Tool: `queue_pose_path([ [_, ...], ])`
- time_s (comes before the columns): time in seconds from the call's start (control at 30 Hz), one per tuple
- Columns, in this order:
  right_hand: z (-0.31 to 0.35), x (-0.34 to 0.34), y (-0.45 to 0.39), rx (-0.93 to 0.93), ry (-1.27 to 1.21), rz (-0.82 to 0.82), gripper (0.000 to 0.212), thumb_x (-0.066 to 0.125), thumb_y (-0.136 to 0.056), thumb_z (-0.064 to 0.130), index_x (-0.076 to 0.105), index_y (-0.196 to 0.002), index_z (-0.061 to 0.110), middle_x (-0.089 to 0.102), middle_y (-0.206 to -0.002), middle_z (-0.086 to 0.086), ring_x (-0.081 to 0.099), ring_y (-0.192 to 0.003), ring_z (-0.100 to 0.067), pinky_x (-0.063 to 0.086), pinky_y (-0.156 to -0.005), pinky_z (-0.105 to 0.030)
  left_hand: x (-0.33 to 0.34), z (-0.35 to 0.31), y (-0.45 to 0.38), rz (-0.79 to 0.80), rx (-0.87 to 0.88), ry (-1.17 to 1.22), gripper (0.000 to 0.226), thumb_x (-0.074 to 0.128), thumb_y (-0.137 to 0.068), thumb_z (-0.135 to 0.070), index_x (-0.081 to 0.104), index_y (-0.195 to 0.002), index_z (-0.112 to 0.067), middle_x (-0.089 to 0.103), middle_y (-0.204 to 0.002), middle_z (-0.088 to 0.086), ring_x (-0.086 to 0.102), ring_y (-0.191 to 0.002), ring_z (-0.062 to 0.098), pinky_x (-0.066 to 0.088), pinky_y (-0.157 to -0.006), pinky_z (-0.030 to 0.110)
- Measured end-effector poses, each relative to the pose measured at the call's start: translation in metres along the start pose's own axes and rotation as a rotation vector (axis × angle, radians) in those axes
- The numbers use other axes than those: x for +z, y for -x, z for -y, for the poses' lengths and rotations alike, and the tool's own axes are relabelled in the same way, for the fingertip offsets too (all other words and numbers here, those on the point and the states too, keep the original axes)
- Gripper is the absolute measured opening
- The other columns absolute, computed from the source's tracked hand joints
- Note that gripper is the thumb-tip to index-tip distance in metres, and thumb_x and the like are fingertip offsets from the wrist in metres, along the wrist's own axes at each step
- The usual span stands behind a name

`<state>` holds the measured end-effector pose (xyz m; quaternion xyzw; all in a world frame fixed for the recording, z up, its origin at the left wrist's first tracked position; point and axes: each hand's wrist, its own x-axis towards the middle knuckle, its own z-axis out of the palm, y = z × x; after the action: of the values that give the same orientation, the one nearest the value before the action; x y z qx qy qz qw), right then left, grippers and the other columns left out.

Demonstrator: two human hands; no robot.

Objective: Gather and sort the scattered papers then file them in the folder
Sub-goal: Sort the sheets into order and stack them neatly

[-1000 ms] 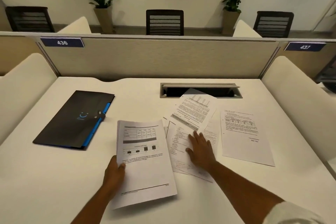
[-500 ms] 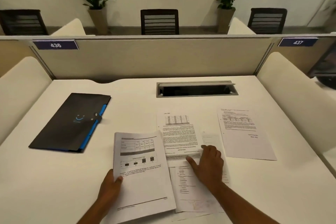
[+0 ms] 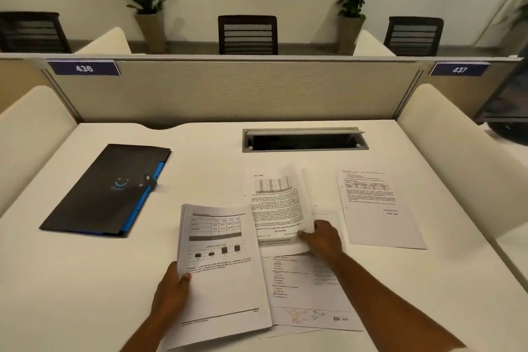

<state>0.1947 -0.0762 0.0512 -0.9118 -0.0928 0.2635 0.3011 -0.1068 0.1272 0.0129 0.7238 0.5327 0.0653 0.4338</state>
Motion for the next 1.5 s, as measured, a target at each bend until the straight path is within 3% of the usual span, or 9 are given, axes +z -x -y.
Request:
queue_pose_path([
  [0.1, -0.015, -0.005, 0.008, 0.016, -0.188, -0.062, 0.027, 0.068, -0.093, 0.036, 0.066, -0.11, 0.015, 0.073, -0.112, -0.004, 0.065, -0.082, -0.013, 0.055, -0.063, -0.027, -0.001, 0.0, -0.002, 0.015, -0.006, 0.02, 0.035, 0.051, -0.098, -0.013, 0.049, -0.132, -0.013, 0.059, -0.132, 0.012, 0.055, -0.117, 0.035, 0.044, -0.101, 0.043],
  [0.3, -0.077, -0.016, 0.051, 0.08, -0.17, -0.156, 0.032, 0.073, -0.089, 0.026, 0.067, -0.116, 0.011, 0.072, -0.114, -0.006, 0.067, -0.1, -0.026, 0.055, -0.089, -0.037, 0.001, -0.011, -0.006, 0.031, 0.006, 0.084, 0.033, 0.051, -0.097, -0.01, 0.051, -0.13, -0.012, 0.06, -0.13, 0.011, 0.056, -0.116, 0.033, 0.044, -0.102, 0.045],
  [0.43, -0.109, -0.026, 0.079, 0.111, -0.008, -0.061, 0.025, 0.081, -0.08, 0.032, 0.069, -0.099, 0.02, 0.073, -0.1, 0.003, 0.067, -0.084, -0.014, 0.058, -0.077, -0.034, 0.01, -0.025, -0.004, 0.059, 0.028, 0.13, 0.033, 0.05, -0.098, -0.01, 0.05, -0.132, -0.012, 0.059, -0.131, 0.01, 0.055, -0.116, 0.032, 0.044, -0.103, 0.043],
  [0.6, -0.118, -0.039, 0.078, 0.147, 0.096, -0.195, 0.058, 0.088, -0.069, 0.037, 0.065, -0.119, 0.019, 0.051, -0.124, -0.007, 0.063, -0.107, -0.027, 0.054, -0.093, -0.039, 0.023, -0.034, 0.002, 0.101, 0.031, 0.16, 0.034, 0.049, -0.099, -0.01, 0.05, -0.133, -0.014, 0.06, -0.13, 0.008, 0.057, -0.114, 0.03, 0.045, -0.102, 0.044],
  [0.7, -0.107, -0.038, 0.07, 0.155, 0.14, -0.215, 0.074, 0.079, -0.076, 0.053, 0.056, -0.134, 0.013, 0.05, -0.131, -0.011, 0.06, -0.116, -0.032, 0.05, -0.097, -0.039, 0.029, -0.04, 0.005, 0.115, 0.02, 0.184, 0.037, 0.048, -0.1, -0.012, 0.049, -0.137, -0.014, 0.06, -0.131, 0.009, 0.057, -0.116, 0.031, 0.045, -0.104, 0.048],
  [0.83, -0.08, -0.03, 0.063, 0.139, 0.236, -0.198, 0.074, 0.075, -0.073, 0.067, 0.053, -0.118, 0.012, 0.053, -0.118, -0.009, 0.06, -0.11, -0.032, 0.053, -0.086, -0.039, 0.038, -0.051, 0.011, 0.132, 0.006, 0.167, 0.036, 0.046, -0.101, -0.015, 0.048, -0.137, -0.013, 0.058, -0.133, 0.009, 0.055, -0.118, 0.031, 0.045, -0.103, 0.046],
  [1.07, -0.058, -0.011, 0.061, 0.169, 0.292, -0.053, 0.091, 0.09, -0.059, 0.058, 0.044, -0.122, 0.011, 0.054, -0.12, -0.008, 0.063, -0.111, -0.028, 0.057, -0.086, -0.038, 0.046, -0.067, 0.019, 0.226, -0.021, 0.221, 0.034, 0.046, -0.101, -0.016, 0.049, -0.135, -0.016, 0.059, -0.131, 0.006, 0.056, -0.115, 0.027, 0.047, -0.101, 0.043],
  [1.23, -0.047, -0.002, 0.06, 0.16, 0.236, 0.047, 0.077, 0.086, -0.06, 0.06, 0.056, -0.116, 0.016, 0.056, -0.118, -0.006, 0.065, -0.107, -0.026, 0.06, -0.087, -0.038, 0.048, -0.08, 0.019, 0.287, -0.067, 0.321, 0.037, 0.046, -0.101, -0.013, 0.049, -0.139, -0.015, 0.06, -0.132, 0.006, 0.057, -0.117, 0.028, 0.047, -0.103, 0.047],
  [1.5, -0.039, 0.011, 0.058, 0.096, 0.104, 0.059, 0.046, 0.053, -0.099, 0.038, 0.053, -0.136, 0.011, 0.055, -0.137, -0.012, 0.057, -0.122, -0.029, 0.049, -0.104, -0.039, 0.049, -0.089, 0.022, 0.358, -0.066, 0.415, 0.037, 0.047, -0.102, -0.017, 0.046, -0.14, -0.017, 0.06, -0.131, 0.006, 0.061, -0.113, 0.028, 0.051, -0.099, 0.05],
])
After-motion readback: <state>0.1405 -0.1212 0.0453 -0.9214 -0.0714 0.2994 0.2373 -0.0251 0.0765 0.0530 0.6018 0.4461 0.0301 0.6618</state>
